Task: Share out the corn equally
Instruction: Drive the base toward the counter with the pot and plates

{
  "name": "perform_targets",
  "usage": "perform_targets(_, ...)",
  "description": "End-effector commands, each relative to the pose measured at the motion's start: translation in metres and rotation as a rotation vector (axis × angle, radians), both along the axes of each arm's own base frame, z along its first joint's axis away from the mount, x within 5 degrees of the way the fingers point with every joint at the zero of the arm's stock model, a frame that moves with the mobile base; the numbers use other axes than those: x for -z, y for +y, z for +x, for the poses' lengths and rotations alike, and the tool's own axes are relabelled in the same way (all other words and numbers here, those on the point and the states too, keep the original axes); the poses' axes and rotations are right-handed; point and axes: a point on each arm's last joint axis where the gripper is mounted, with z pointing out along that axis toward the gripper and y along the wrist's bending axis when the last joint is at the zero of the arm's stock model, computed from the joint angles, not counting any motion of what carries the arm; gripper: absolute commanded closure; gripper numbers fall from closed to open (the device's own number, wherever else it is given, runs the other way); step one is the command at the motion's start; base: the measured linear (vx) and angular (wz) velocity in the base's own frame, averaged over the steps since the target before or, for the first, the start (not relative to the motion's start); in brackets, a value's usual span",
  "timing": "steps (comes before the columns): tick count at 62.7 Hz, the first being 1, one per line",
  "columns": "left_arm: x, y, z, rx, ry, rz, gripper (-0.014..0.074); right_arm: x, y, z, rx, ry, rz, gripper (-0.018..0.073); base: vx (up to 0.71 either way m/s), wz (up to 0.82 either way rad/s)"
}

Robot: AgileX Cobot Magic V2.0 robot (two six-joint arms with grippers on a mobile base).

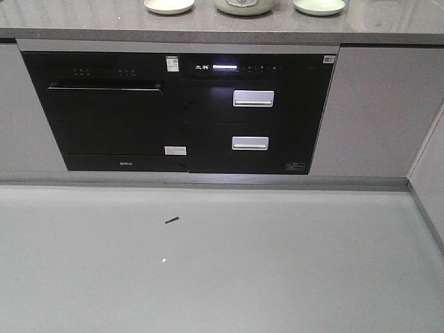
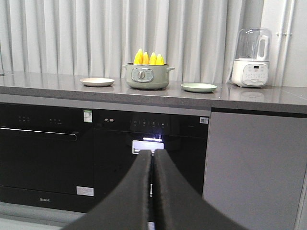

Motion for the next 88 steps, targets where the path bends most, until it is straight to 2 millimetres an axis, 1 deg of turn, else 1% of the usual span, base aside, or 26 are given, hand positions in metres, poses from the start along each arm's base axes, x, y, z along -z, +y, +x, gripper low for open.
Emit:
perform_targets(1, -0.0061, 0.0008, -0.0014, -0.008, -0.081, -0.015, 0.0603, -0.0049, 0.0003, -0.001, -0.003, -0.077, -0.004, 0.0564, 0.1, 0.02)
perform_targets(88, -0.0061, 0.0008, -0.0014, -0.008, -0.081, -0.015, 0.0603, -0.0049, 0.0003, -0.001, -0.003, -0.077, -0.004, 0.0564, 0.09, 0.02)
